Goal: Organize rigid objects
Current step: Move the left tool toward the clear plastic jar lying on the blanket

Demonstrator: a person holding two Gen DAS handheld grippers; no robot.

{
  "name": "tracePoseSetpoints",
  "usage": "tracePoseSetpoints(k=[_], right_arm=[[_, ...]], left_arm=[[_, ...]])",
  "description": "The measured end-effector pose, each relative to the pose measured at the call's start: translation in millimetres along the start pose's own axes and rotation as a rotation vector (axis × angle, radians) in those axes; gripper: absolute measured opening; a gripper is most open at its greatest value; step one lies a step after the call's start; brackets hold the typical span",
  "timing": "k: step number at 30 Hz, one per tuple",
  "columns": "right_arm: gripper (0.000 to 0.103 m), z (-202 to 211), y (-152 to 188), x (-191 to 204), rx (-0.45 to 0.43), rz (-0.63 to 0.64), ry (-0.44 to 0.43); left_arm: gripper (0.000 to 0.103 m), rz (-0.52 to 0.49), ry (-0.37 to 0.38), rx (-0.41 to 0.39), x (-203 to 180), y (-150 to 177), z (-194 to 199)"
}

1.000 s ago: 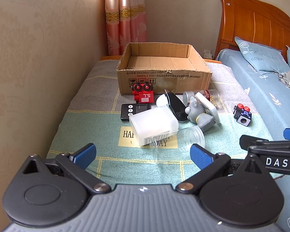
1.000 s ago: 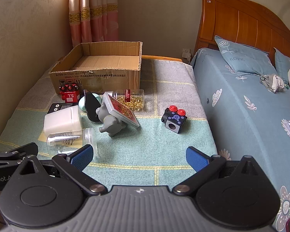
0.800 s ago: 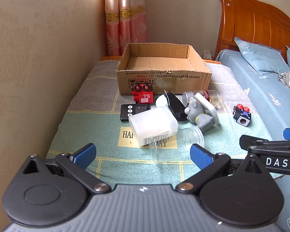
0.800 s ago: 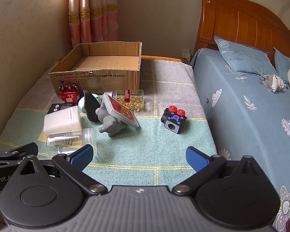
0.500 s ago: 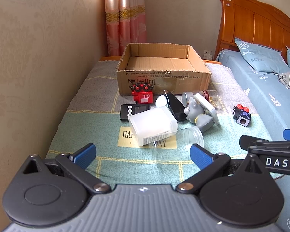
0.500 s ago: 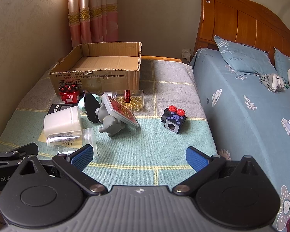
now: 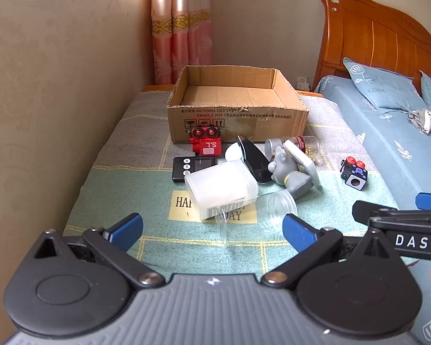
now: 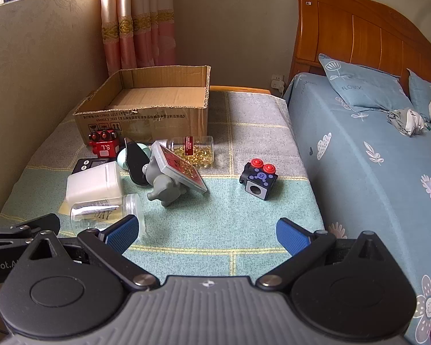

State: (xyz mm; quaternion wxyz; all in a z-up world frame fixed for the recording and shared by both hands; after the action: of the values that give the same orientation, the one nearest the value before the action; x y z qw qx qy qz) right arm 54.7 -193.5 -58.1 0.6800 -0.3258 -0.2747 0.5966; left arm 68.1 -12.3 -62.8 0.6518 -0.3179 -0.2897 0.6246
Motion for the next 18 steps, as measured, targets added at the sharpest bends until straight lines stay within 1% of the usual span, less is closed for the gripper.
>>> tracePoseSetpoints(k=[10,14,18], right_arm=[[0.103,-6.4,0.7,-4.5,-0.007,-0.032,-0.045],[0.103,-10.3,1.4,-7.5,-0.010,-0.038,-0.062],[0.103,-14.9,5.6,-11.1,-0.016,-0.007,-0.072]], left_arm=[[0.102,-0.025,0.043,-0.001,-6.2,-3.5,-5.9],[0.102,-0.053,0.049,0.001,-9.4,-6.8,-11.0],[0.102,-0.104,0.067,0.011,-17.1,-10.3,-20.7]])
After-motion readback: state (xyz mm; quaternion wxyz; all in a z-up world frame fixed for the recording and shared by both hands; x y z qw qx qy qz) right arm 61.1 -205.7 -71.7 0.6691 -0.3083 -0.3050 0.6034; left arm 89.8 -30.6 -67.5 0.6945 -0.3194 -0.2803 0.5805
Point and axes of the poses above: each gripper's, at about its wrist camera, not at the fingertips, and z roughly against the way its jaws point, x to its left, y to its underside, the point moved 10 cm from there along -z, roughly the way its jaws point, and after that the axes turned 5 degrees about -x, right-handed, at the moved point
